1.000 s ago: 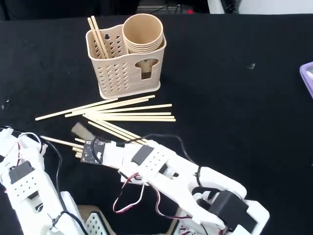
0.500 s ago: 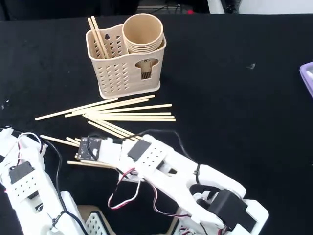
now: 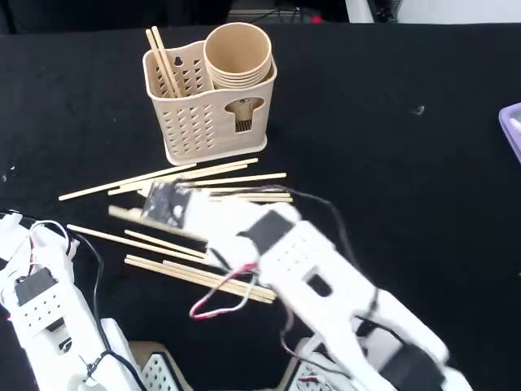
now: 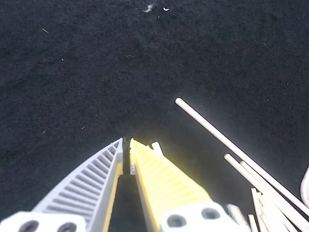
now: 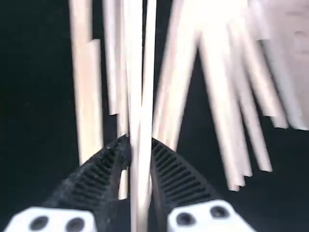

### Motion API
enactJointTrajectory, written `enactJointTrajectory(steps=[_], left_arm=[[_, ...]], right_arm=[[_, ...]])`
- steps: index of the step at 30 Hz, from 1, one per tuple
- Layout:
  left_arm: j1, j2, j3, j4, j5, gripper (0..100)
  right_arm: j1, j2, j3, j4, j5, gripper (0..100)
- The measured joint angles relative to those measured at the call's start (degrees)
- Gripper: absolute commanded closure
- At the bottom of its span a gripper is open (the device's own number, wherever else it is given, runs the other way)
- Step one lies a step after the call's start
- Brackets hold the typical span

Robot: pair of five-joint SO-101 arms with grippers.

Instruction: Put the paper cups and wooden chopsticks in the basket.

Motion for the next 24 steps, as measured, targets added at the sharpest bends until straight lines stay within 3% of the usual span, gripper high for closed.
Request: enactJointTrajectory(steps=[9,15,24], left_arm=[[0.0,0.0,0.0,0.0,0.0,97],[0.0,0.0,0.0,0.0,0.0,97],[0.0,0.0,0.0,0.0,0.0,97]], right_arm=[[1.14,-17.05,0.0,0.0,0.0,98.8],[1.14,-19.08,0.0,-0.79,-0.53,98.8],[1.32,-19.08,-1.41,-11.43,-7.74,98.8]])
